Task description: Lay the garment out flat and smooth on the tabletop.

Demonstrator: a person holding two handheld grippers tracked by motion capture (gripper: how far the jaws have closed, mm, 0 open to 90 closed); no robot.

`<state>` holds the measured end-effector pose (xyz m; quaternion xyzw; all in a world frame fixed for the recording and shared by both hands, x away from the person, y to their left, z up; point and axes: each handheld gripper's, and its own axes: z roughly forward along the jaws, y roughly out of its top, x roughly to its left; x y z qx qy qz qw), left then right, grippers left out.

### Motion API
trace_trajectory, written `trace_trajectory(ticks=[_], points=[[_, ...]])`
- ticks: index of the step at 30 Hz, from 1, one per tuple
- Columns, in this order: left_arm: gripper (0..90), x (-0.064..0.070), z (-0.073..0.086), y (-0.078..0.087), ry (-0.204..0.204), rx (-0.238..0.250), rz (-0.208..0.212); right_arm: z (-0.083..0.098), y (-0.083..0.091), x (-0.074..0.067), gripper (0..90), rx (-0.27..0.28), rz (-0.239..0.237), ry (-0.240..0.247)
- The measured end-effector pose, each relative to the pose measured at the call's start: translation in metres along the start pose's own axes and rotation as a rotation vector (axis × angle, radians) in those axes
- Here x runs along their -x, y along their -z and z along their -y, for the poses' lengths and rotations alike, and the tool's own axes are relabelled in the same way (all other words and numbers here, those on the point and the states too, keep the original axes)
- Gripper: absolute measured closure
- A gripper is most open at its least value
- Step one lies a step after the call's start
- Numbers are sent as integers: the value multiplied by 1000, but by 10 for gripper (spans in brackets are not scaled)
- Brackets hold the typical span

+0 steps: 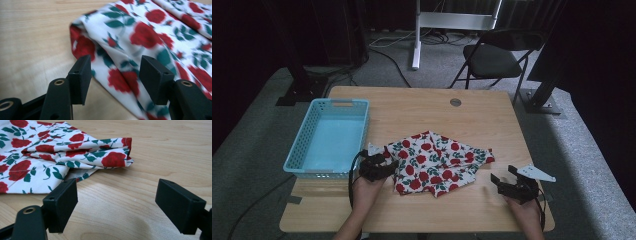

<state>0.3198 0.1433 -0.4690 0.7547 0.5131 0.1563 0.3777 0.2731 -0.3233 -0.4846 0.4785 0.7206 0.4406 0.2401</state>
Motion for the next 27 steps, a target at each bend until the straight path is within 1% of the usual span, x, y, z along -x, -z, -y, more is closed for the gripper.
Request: trace_trajectory(ticks=[1, 3, 4, 6, 7, 8, 9, 10, 11, 12, 13, 14, 15, 16, 17, 18, 19, 20, 21, 22, 23, 24, 25, 26, 27], points=[[399, 1, 3, 4, 0, 5, -4, 0, 0, 0, 176, -3, 1, -1], [385, 0, 12, 16, -2, 19, 31, 0, 0, 0, 180, -11, -7, -1], [385, 1, 15, 21, -2, 29, 43, 0, 0, 0, 204, -14, -9, -2], [384, 4, 21, 33, -28, 62, 99, 0, 1, 1, 219, -15, -26, -1], [384, 4, 21, 33, -28, 62, 99, 0, 1, 1, 219, -14, -31, 0], [382, 7, 22, 38, -46, 70, 118, 0, 1, 1, 219, -14, -31, 0], [382, 10, 22, 42, -68, 81, 148, 0, 1, 1, 226, -14, -27, 1], [339, 18, 20, 48, -99, 91, 195, -3, -2, -1, 229, -18, -47, -3], [339, 18, 20, 48, -99, 91, 195, -5, -2, -2, 230, -13, -50, 1], [339, 23, 19, 50, -109, 97, 224, -5, -2, -2, 230, -13, -50, 1], [339, 29, 17, 50, -133, 101, 255, -16, -4, -9, 230, 1, -68, 26], [339, 38, 13, 47, -174, 91, 275, -21, -5, -12, 230, 9, -74, 42], [339, 38, 13, 47, -174, 91, 275, -21, -5, -12, 230, 9, -74, 42], [339, 48, 10, 43, -217, 86, 302, -29, -5, -16, 230, 17, -87, 56], [339, 54, 8, 40, -240, 78, 303, -41, -7, -24, 230, 40, -119, 74], [339, 54, 8, 40, -240, 78, 303, -41, -7, -24, 230, 40, -119, 74], [339, 62, 6, 36, -267, 72, 316, -47, -8, -28, 230, 51, -143, 84], [339, 68, 6, 33, -279, 70, 325, -56, -12, -35, 231, 64, -169, 110], [339, 72, 5, 31, -285, 64, 326, -62, -15, -42, 231, 63, -191, 134], [339, 76, 5, 28, -293, 54, 333, -65, -18, -46, 230, 66, -205, 150], [340, 81, 5, 24, -300, 43, 324, -68, -22, -52, 231, 70, -221, 170], [339, 86, 5, 20, -318, 23, 319, -70, -27, -58, 231, 61, -242, 191], [339, 88, 4, 17, -320, 17, 318, -72, -33, -64, 231, 46, -256, 216], [339, 92, 3, 14, -319, 9, 326, -72, -37, -67, 233, 34, -262, 229], [339, 94, 3, 12, -324, 2, 334, -72, -44, -72, 238, 5, -268, 251]])
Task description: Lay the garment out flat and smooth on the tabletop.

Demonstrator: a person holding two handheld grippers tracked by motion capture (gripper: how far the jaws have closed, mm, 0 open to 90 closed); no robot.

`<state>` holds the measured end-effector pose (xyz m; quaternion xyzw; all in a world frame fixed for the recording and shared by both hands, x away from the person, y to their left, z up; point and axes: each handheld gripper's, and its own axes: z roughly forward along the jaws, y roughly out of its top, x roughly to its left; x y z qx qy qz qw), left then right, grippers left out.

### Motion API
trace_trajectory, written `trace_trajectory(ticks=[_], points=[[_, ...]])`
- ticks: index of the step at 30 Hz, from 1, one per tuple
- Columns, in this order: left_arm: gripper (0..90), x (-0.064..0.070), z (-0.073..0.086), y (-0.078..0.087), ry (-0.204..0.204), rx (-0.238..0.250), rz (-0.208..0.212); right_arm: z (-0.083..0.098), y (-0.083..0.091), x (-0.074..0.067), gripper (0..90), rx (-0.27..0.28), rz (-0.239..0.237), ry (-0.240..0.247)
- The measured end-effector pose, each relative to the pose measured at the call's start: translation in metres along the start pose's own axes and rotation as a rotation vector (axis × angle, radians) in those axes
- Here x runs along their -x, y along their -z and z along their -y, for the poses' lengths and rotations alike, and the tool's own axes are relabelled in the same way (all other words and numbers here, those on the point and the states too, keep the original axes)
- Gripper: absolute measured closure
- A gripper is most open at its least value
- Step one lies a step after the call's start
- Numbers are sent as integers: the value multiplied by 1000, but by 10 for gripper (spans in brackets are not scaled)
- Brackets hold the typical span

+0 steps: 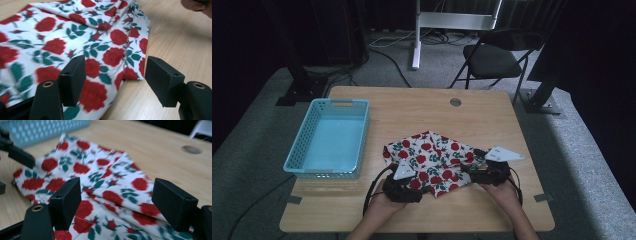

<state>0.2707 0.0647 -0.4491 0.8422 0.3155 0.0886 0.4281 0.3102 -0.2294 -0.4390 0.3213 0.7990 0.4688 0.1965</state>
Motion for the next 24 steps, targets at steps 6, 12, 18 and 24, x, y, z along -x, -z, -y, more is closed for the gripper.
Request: trace_trajectory(ticks=[6, 12, 18, 24], points=[[339, -6, 0, -16, 17, -79, -21, 3, -25, -6, 282, -93, 2, 72], [341, -10, 4, -28, 6, -151, -35, 5, -48, -10, 288, -175, -24, 124], [530, -21, 3, -30, 20, -138, 27, 4, -65, -11, 329, -248, -29, 161], [688, -34, 3, -32, 48, -140, 43, 2, -69, -6, 496, -266, -77, 144]])
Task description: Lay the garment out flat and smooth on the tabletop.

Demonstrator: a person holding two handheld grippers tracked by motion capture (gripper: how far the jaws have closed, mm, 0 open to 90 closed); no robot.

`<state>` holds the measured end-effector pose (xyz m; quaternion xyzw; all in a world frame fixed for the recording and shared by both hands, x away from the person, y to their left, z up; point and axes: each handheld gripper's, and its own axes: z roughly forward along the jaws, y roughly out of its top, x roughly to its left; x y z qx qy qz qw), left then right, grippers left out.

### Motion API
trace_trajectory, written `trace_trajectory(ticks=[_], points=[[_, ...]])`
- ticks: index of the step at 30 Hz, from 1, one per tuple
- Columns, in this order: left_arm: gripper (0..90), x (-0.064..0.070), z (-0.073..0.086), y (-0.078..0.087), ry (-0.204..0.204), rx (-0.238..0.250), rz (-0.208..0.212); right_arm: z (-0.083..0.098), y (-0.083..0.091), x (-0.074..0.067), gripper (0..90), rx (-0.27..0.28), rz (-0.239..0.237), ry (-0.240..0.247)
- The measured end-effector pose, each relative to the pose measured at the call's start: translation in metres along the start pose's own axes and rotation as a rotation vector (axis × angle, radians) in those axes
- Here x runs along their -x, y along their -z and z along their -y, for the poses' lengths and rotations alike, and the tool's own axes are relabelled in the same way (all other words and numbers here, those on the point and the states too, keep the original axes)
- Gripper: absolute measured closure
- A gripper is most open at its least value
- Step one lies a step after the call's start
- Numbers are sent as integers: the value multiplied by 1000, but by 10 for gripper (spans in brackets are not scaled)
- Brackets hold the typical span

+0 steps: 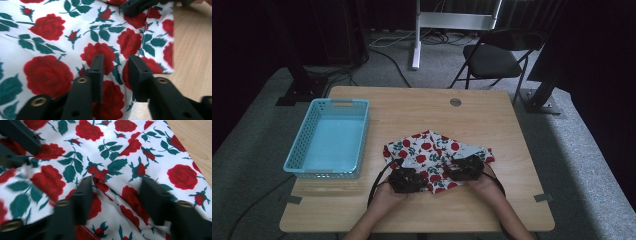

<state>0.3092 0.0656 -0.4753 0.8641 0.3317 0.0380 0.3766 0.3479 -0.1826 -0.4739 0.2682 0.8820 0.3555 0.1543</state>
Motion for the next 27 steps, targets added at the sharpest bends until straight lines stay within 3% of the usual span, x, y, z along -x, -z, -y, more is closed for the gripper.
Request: trace_trajectory(ticks=[5, 7, 8, 10, 16, 23, 27], points=[[839, 0, -1, -1, -23, -12, 9, -2, 2, 2, 651, 0, 22, -12], [862, -1, -1, -1, -21, -16, 18, -3, 2, 2, 753, -4, 24, -2], [864, -1, -1, -1, -25, -16, 19, -4, 3, 2, 807, -21, 57, 10], [875, -1, 0, -1, -30, -18, 22, -5, 3, 3, 843, -26, 73, 13], [875, -1, 4, 2, -37, -9, 26, -6, 10, 15, 855, -22, 163, -40], [875, 2, 6, 6, -69, -37, 40, -3, 21, 37, 858, -20, 217, -132], [876, 6, 8, 9, -96, -53, 49, -3, 25, 46, 858, -40, 246, -155]])
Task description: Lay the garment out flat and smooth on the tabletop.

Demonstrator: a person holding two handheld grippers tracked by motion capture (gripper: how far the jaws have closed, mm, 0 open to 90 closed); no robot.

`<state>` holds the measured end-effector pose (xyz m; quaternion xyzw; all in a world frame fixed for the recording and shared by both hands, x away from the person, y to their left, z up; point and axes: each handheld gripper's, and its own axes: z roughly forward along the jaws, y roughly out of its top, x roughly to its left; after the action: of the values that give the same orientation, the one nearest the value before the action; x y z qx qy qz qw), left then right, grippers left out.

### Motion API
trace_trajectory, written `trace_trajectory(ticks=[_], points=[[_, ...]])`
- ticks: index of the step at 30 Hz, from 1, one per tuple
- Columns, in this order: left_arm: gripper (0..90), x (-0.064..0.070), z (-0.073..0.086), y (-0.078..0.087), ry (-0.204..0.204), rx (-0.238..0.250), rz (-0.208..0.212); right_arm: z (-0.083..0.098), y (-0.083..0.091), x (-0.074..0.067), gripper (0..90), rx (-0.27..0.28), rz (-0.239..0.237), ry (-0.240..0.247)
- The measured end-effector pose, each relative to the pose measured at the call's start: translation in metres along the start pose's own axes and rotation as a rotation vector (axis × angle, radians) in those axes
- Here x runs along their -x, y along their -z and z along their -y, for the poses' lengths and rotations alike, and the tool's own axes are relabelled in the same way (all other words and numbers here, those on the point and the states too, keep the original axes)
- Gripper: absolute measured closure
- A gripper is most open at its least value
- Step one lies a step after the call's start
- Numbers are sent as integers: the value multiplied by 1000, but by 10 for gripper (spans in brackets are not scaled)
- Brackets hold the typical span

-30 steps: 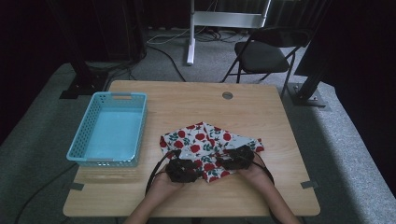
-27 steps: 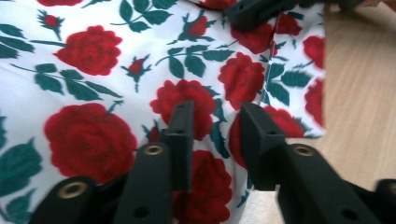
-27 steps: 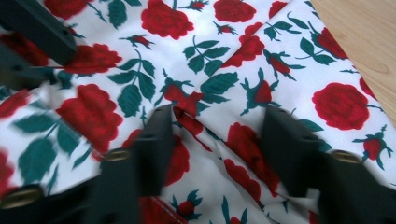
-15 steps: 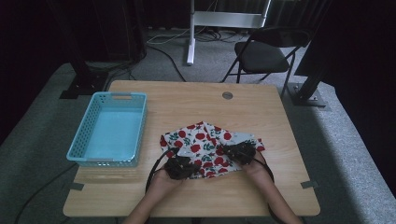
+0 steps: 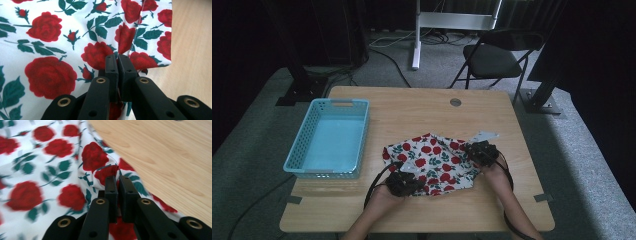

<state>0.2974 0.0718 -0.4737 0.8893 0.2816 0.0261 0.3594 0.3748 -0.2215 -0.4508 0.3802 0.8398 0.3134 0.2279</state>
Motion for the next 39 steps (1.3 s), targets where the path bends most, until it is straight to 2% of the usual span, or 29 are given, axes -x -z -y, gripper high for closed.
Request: trace_trajectory(ticks=[4, 9, 13, 18, 22, 27, 30, 31, 34, 35, 36, 39], points=[[875, 1, 4, 2, 4, 6, 11, -1, 2, 9, 857, -18, 14, -21], [875, 6, 8, 7, -15, -8, 16, 0, 3, 20, 857, -54, 32, -31], [875, 12, 14, 11, -32, -16, 16, 3, 3, 31, 856, -59, 37, -65], [875, 14, 21, 17, -43, -23, 25, 9, 3, 42, 857, -76, 43, -103], [873, 12, 26, 20, -39, -6, 32, 14, 3, 51, 855, -101, 57, -130], [873, 11, 28, 20, -36, 10, 38, 24, -1, 64, 841, -125, 31, -170], [873, 10, 29, 19, -19, 25, 39, 29, -4, 68, 834, -140, 59, -185], [872, 11, 30, 19, -18, 31, 38, 31, -4, 70, 834, -136, 56, -198], [861, 11, 30, 19, -18, 38, 32, 32, -3, 71, 795, -133, 60, -202], [840, 12, 30, 19, -29, 44, 19, 32, -2, 71, 756, -134, 61, -200], [795, 12, 31, 18, -40, 58, 5, 32, -2, 71, 688, -134, 69, -196], [782, 9, 34, 17, -14, 91, 34, 34, -1, 72, 495, -133, 102, -214]])
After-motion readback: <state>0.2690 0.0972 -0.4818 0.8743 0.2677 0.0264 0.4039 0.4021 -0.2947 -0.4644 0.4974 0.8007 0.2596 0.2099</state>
